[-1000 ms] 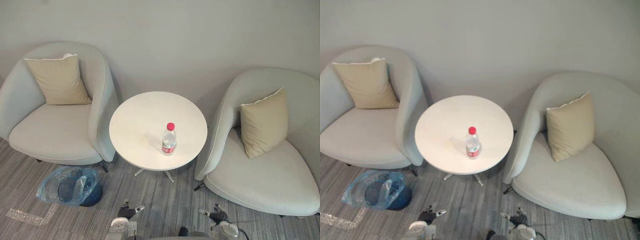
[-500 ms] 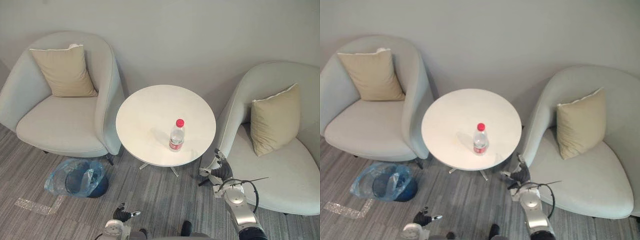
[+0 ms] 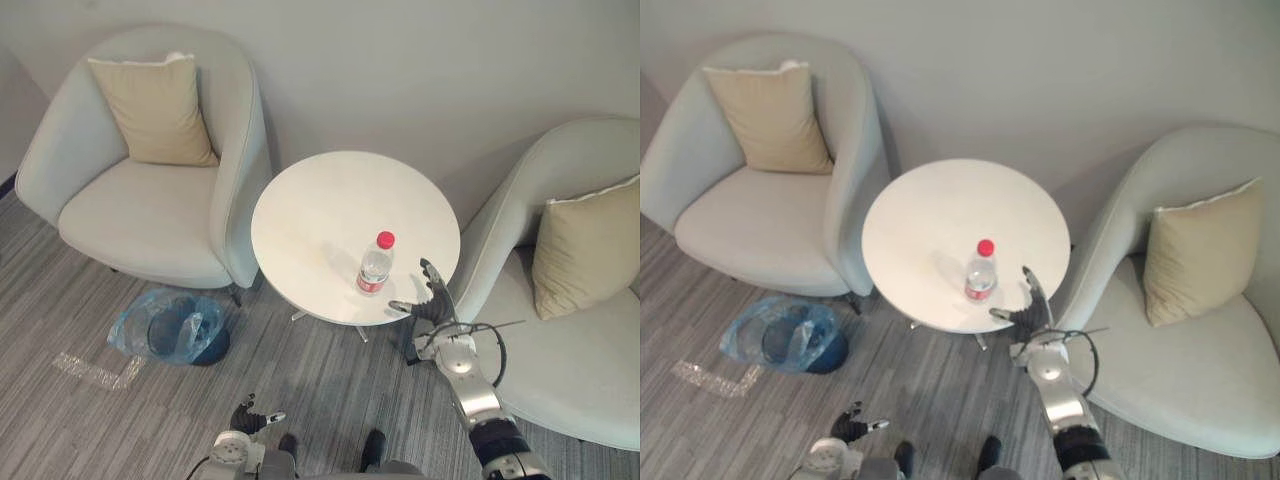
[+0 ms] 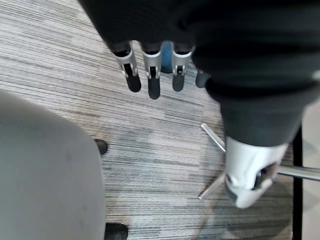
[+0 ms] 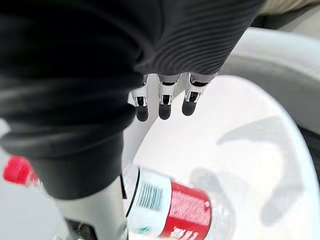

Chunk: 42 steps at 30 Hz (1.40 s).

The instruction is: Gather rubbish on tea table into small bin, then transfer packed bag to large trash can.

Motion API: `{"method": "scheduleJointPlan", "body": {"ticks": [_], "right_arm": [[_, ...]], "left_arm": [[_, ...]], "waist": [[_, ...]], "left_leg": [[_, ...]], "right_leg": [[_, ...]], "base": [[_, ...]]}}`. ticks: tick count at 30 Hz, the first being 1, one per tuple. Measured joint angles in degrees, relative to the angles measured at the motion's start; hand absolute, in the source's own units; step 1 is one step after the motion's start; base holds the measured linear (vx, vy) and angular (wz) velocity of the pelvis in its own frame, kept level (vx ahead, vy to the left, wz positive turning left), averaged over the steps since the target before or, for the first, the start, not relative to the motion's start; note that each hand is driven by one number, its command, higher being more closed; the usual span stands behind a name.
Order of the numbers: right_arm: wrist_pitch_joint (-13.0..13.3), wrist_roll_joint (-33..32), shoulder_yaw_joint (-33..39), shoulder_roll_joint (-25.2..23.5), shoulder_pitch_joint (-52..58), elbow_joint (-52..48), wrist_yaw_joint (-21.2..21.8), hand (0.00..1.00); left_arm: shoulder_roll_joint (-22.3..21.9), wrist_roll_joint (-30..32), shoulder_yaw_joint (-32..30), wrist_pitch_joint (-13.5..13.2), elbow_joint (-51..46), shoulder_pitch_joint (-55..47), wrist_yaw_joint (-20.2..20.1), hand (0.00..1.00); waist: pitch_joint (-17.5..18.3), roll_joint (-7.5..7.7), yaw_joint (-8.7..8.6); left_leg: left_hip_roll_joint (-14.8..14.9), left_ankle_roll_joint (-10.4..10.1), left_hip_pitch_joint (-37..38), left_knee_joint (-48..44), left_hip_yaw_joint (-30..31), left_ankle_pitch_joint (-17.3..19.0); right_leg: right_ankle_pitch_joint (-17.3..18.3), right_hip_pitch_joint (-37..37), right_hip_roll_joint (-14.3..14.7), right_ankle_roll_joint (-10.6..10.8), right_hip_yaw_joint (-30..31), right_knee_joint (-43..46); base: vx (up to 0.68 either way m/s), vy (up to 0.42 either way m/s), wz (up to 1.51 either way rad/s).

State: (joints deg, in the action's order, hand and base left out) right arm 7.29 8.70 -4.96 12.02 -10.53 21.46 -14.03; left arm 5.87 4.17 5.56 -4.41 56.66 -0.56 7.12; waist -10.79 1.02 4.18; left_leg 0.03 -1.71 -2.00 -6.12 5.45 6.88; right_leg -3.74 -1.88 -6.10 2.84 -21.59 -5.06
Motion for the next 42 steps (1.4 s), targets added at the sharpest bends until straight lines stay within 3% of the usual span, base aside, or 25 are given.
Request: {"method": "scheduleJointPlan", "body": {"ticks": [10, 11, 16, 19, 24, 29, 34, 42], "right_arm": [[0.0, -7.64, 2.71, -0.55, -9.13, 4.67, -3.64, 0.0], [0.01, -7.68, 2.71, -0.66, -9.38, 4.67, -3.82, 1.0], [0.06, -11.53, 4.4, -1.32, -11.06, 4.63, -5.69, 1.0], [0.38, -13.84, 5.25, -1.2, -11.4, 4.12, -6.88, 1.0], [0.43, -16.2, 5.97, -1.4, -11.23, 2.95, -6.99, 1.0], [1.32, -16.05, 6.78, -2.28, -8.95, -4.98, -6.57, 1.0], [1.88, -14.83, 6.53, -3.01, -2.66, -12.13, -4.42, 1.0], [2.29, -6.14, 4.13, -3.1, 7.37, -21.31, -1.01, 1.0]], "left_arm": [[-0.29, -2.36, -0.03, -0.44, -3.3, 2.0, 0.06, 0.0], [-0.29, -2.53, -0.03, -0.44, -3.41, 2.01, 0.06, 0.0], [-0.37, -4.34, -0.11, -0.86, -4.59, 2.33, 0.17, 0.0], [-0.56, -4.46, -0.11, -1.46, -4.9, 2.33, 0.15, 0.0], [-0.76, -4.45, -0.1, -1.38, -5.27, 2.32, 0.18, 0.0], [-0.51, -4.35, -0.09, -1.08, -5.31, 2.23, 0.14, 0.0], [0.12, -4.19, -0.09, -0.17, -5.15, 1.76, -0.08, 0.0], [0.69, -1.82, 0.23, 0.19, -3.32, 1.45, -1.04, 0.0]], "waist": [[-6.1, -1.07, 2.31], [-6.14, -1.07, 2.37], [-7.7, -1.26, 3.67], [-7.87, -1.19, 3.78], [-7.89, -1.14, 4.08], [-7.87, -1.05, 3.88], [-7.11, 0.13, 2.83], [-4.75, 1.54, 0.73]], "left_leg": [[-0.92, -0.27, -5.08, -1.08, 2.8, -1.76], [-0.91, -0.25, -5.37, -1.08, 2.87, -1.85], [-0.79, -0.58, -6.24, -1.06, 3.11, -2.25], [-0.75, -0.51, -7.4, -1.05, 3.78, -2.43], [-0.65, -0.55, -7.53, -1.07, 4.52, -2.46], [-0.82, -0.56, -6.4, -1.04, 4.39, -2.45], [-1.18, -0.56, -4.53, -0.95, 4.1, -2.44], [-1.93, -0.52, -2.61, -0.95, 2.88, -2.4]], "right_leg": [[0.02, 3.57, -0.96, -0.02, -2.63, 1.23], [0.02, 3.93, -1.0, -0.03, -2.66, 1.44], [1.65, 5.73, -1.59, 0.04, -2.74, 4.27], [4.59, 8.86, -2.75, 0.06, -3.17, 9.66], [6.5, 9.98, -3.65, 0.17, -3.43, 12.93], [6.46, 8.81, -3.7, 0.2, -2.86, 12.5], [5.15, 5.72, -3.31, 0.86, -2.0, 8.98], [1.51, 2.24, -2.91, 1.49, -0.01, 3.01]], "base": [[-0.05, 0.013, 0.15], [-0.04, 0.013, 0.12], [-0.04, 0.015, 0.04], [-0.01, 0.009, 0.13], [0.04, -0.011, 0.1], [0.03, 0.002, -0.01], [0.02, 0.003, -0.06], [-0.03, 0.026, -0.13]]}}
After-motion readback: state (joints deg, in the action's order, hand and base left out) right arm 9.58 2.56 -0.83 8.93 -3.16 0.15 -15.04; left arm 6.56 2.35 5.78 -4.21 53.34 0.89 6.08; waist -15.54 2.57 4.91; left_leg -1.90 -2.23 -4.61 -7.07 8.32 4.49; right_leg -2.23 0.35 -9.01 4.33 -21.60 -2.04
